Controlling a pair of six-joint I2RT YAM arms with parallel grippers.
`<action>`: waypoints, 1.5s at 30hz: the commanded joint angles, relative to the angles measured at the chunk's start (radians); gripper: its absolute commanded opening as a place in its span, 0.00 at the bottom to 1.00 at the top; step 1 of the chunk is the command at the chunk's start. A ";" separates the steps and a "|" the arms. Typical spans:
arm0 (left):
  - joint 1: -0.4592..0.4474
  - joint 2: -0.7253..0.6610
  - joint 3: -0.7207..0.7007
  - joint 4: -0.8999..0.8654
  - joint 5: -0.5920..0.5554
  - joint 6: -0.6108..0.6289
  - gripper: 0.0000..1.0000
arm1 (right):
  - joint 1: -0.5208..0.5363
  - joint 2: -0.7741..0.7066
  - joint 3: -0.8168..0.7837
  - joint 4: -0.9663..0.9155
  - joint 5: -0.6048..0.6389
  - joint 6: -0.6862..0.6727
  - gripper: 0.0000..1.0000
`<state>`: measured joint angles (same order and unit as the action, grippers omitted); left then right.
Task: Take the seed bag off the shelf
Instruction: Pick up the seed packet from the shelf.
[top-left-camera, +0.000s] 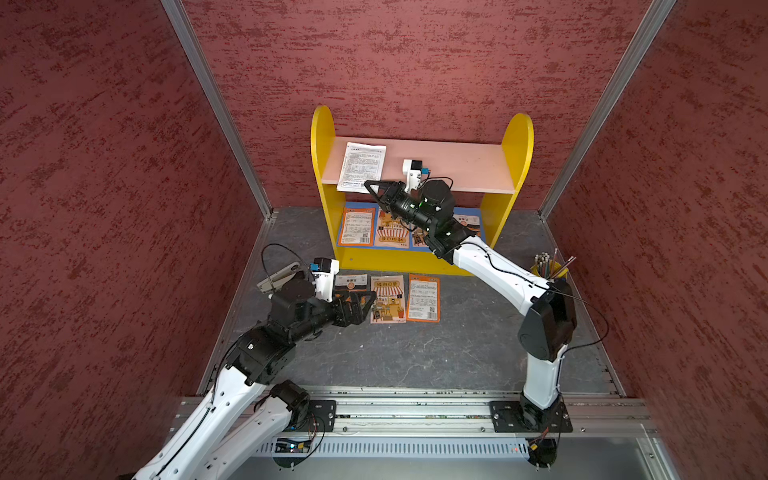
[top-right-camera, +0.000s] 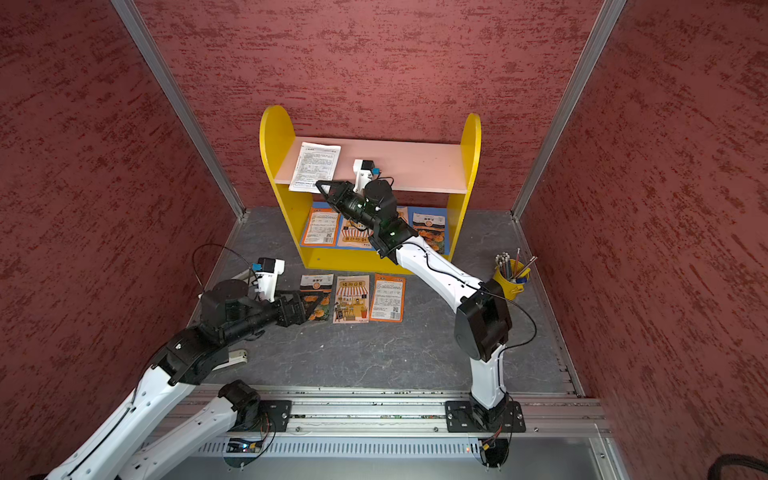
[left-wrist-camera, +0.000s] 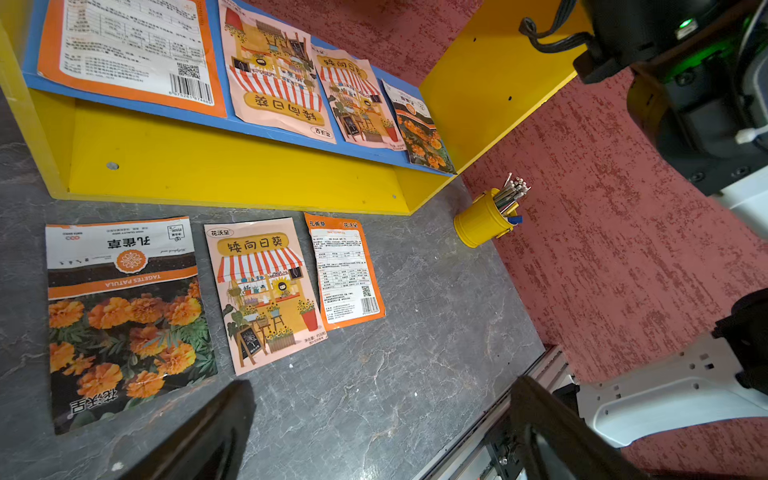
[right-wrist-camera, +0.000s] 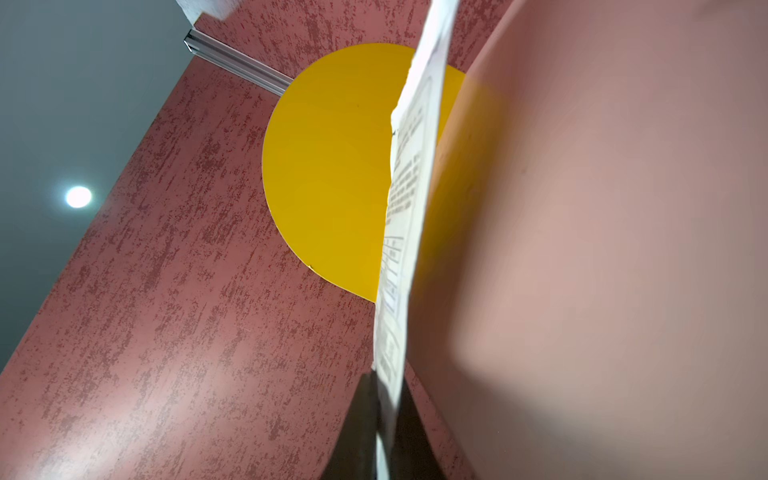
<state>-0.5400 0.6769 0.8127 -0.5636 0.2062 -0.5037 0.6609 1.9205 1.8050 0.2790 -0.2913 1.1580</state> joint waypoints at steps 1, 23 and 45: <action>-0.008 0.005 -0.016 0.058 -0.002 -0.030 1.00 | -0.016 -0.051 -0.027 0.008 0.009 -0.024 0.03; -0.009 0.119 -0.035 0.318 0.203 -0.026 1.00 | -0.112 -0.737 -0.612 -0.395 -0.140 -0.508 0.00; -0.010 0.179 -0.012 0.349 0.252 0.005 1.00 | -0.116 -1.036 -1.038 -0.812 0.043 -0.581 0.00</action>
<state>-0.5453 0.8639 0.7780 -0.2306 0.4454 -0.5198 0.5499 0.8921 0.7849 -0.5167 -0.2993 0.5865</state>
